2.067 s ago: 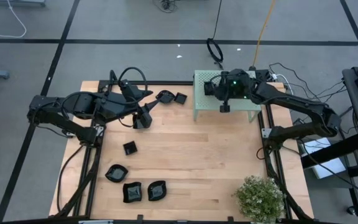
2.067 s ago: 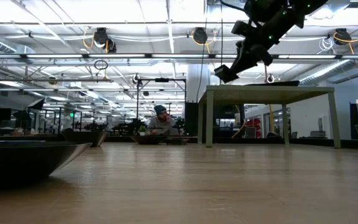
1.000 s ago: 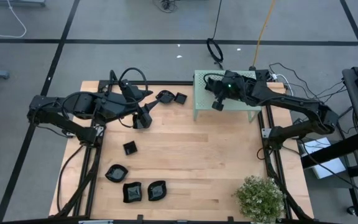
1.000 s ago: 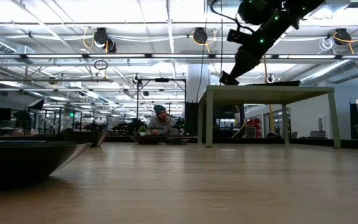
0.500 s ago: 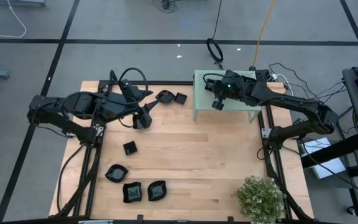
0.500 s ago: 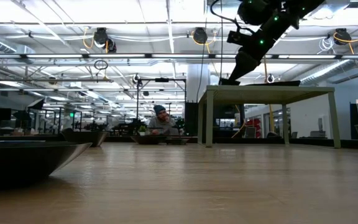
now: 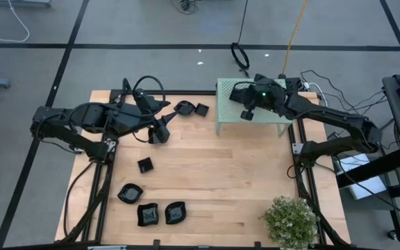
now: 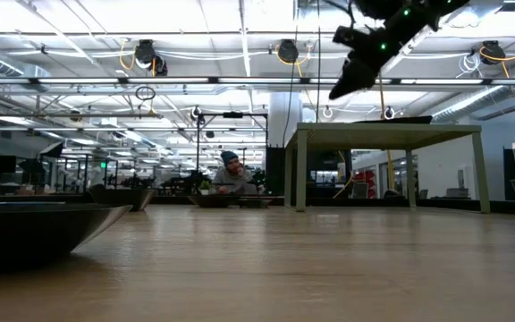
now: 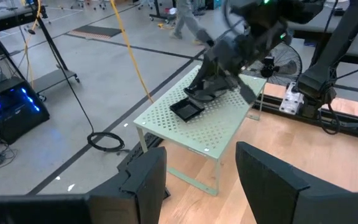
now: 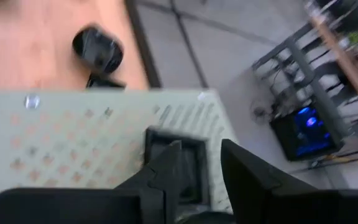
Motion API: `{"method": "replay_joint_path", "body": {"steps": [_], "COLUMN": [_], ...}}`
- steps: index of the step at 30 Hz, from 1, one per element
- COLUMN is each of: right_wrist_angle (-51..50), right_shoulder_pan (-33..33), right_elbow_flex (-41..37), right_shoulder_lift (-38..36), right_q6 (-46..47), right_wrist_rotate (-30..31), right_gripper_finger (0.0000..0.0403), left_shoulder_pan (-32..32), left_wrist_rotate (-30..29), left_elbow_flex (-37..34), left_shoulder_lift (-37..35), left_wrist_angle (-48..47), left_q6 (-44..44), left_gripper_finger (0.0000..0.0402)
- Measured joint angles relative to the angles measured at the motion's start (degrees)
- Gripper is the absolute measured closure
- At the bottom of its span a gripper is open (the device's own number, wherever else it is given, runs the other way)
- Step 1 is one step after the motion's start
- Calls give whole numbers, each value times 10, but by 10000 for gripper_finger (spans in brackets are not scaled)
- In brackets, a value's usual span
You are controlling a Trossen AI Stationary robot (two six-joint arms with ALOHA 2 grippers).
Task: Pick & Place Mini shaped plates
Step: Stack the top distorted square plate on top of the distorted square plate on the shelf
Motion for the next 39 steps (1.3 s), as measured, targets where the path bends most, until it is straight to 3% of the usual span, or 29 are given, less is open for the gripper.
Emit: {"method": "replay_joint_path", "body": {"steps": [3, 6, 9, 15, 20, 24, 27, 39], "right_wrist_angle": [38, 71, 86, 80, 80, 78, 67, 6], "right_shoulder_pan": [0, 0, 0, 0, 0, 0, 0, 0], "right_elbow_flex": [0, 0, 0, 0, 0, 0, 0, 0], "right_shoulder_lift": [-24, -55, -84, -126, -142, -144, -143, -142], "right_q6": [1, 9, 12, 10, 9, 9, 9, 9], "right_wrist_rotate": [0, 0, 0, 1, 1, 2, 2, 1], "right_gripper_finger": [303, 306, 308, 307, 309, 307, 309, 309], "left_shoulder_pan": [8, 29, 63, 140, 168, 167, 172, 204], "left_wrist_rotate": [-24, -11, 48, 183, 292, 329, 328, 361], "left_elbow_flex": [0, 0, 0, 0, -23, -84, -133, -282], "left_shoulder_lift": [9, 30, 54, 116, 181, 210, 223, 227], "left_wrist_angle": [-1, -27, -88, -296, -402, -403, -396, -166], "left_q6": [-16, -47, -80, -126, -12, 125, 172, 145], "left_gripper_finger": [204, 204, 204, 204, 204, 204, 204, 204]}}
